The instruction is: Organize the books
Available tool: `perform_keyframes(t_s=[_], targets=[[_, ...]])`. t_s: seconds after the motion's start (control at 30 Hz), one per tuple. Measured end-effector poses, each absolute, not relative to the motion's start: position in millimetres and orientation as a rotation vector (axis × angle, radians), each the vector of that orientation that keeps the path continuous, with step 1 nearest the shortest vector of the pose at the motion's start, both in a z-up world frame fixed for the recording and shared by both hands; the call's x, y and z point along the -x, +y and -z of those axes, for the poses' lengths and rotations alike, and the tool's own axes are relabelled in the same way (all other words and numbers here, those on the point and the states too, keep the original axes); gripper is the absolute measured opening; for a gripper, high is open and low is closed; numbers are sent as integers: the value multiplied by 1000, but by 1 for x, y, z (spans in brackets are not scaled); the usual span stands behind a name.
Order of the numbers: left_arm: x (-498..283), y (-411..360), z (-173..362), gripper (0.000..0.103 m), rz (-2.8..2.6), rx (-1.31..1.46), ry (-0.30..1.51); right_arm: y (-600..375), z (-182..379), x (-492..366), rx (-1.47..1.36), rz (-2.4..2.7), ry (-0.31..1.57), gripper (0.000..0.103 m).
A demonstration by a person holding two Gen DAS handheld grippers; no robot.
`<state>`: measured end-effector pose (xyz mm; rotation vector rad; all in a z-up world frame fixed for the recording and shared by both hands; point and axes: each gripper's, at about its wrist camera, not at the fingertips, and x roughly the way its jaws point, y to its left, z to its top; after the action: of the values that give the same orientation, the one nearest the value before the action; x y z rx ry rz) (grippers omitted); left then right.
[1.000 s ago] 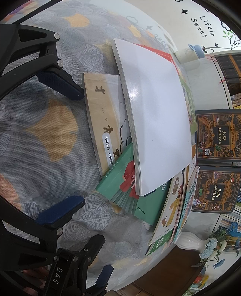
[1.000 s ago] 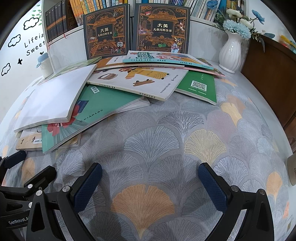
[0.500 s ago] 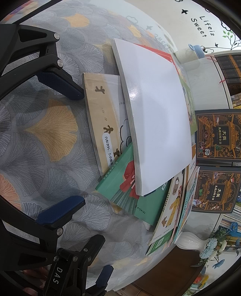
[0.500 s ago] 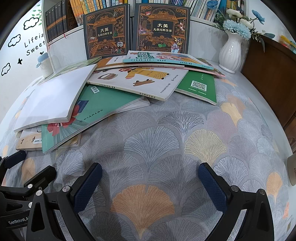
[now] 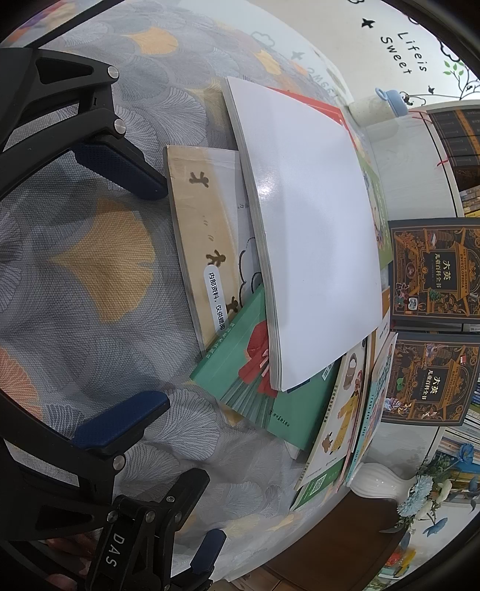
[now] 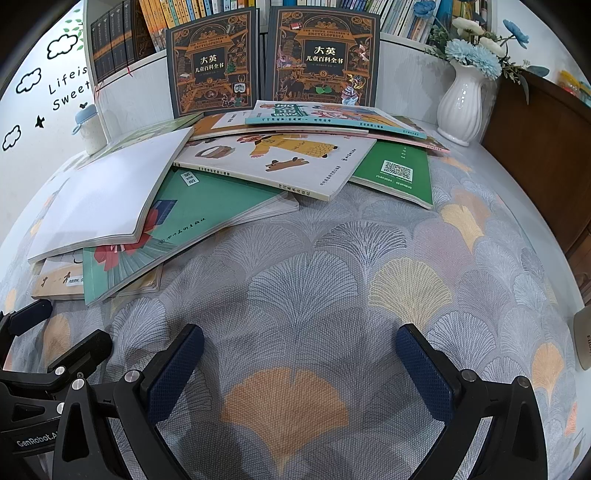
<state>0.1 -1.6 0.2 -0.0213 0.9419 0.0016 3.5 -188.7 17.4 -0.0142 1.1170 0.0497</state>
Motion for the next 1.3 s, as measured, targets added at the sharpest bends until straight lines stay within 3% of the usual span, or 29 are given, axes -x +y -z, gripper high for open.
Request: perform_keyframes(t_s=[1.3], targets=[[-1, -2, 0, 103, -8, 30, 942, -187, -14, -9, 33, -64, 1122, 103]])
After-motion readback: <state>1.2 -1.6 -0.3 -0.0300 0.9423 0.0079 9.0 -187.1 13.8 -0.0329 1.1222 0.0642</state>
